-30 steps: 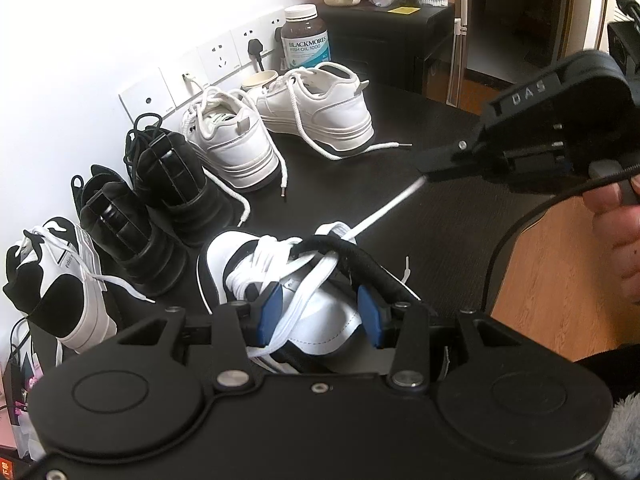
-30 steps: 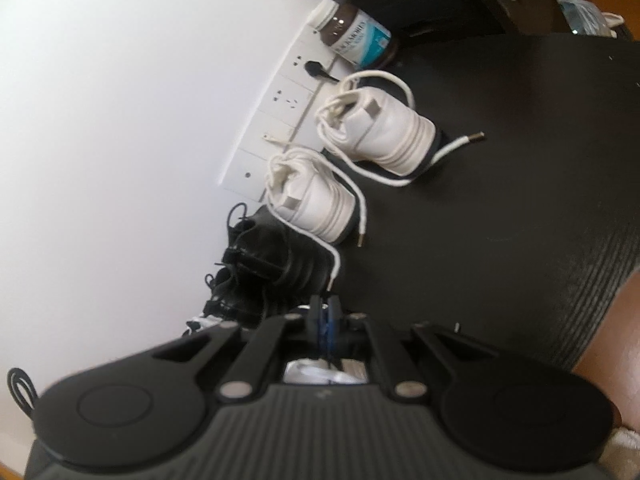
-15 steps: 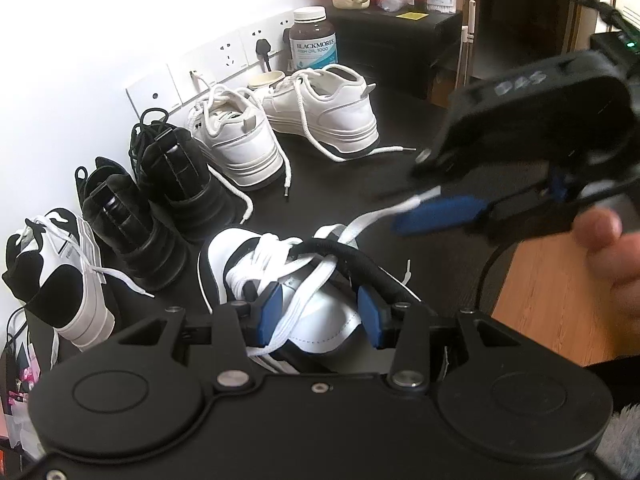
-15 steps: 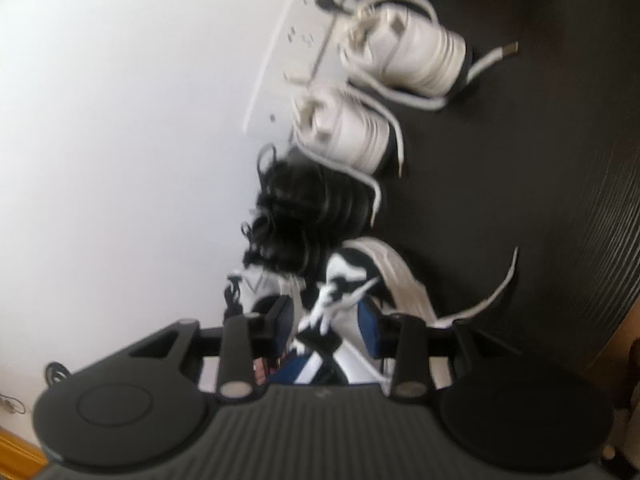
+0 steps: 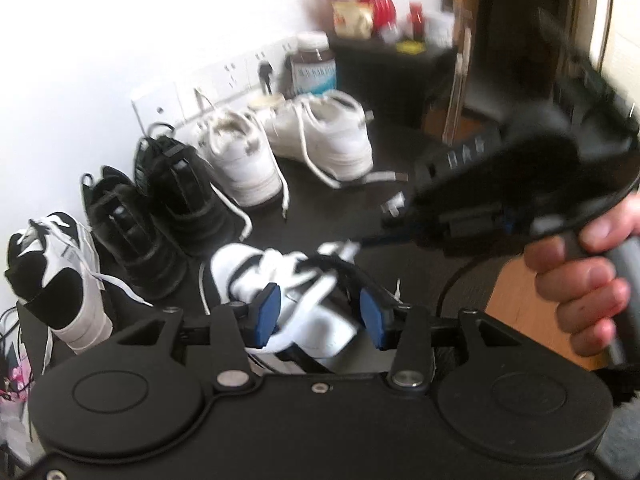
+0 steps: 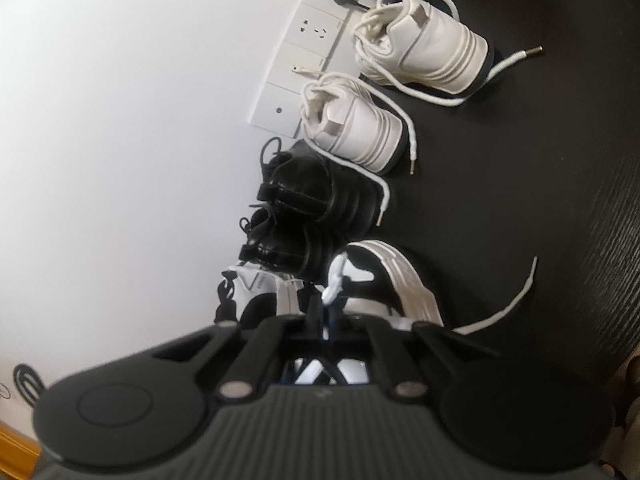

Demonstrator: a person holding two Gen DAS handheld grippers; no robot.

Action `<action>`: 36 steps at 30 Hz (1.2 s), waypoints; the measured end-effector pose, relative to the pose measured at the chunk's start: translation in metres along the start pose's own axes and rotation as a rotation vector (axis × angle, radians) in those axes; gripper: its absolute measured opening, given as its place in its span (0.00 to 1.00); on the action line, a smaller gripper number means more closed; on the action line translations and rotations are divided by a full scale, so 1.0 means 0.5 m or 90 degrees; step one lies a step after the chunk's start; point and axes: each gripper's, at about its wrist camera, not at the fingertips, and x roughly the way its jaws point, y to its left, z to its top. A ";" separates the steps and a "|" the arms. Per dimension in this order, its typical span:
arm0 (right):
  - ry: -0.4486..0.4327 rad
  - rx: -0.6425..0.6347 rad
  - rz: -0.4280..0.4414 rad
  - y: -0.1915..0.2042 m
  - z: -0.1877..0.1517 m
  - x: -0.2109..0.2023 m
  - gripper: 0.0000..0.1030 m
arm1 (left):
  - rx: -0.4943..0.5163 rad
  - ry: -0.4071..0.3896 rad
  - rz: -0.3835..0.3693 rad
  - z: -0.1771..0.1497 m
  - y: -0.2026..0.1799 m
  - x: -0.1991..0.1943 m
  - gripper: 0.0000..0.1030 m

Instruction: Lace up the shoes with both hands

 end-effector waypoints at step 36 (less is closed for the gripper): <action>0.005 -0.012 -0.025 0.007 0.003 0.002 0.03 | -0.012 0.039 0.152 0.011 0.018 0.066 0.72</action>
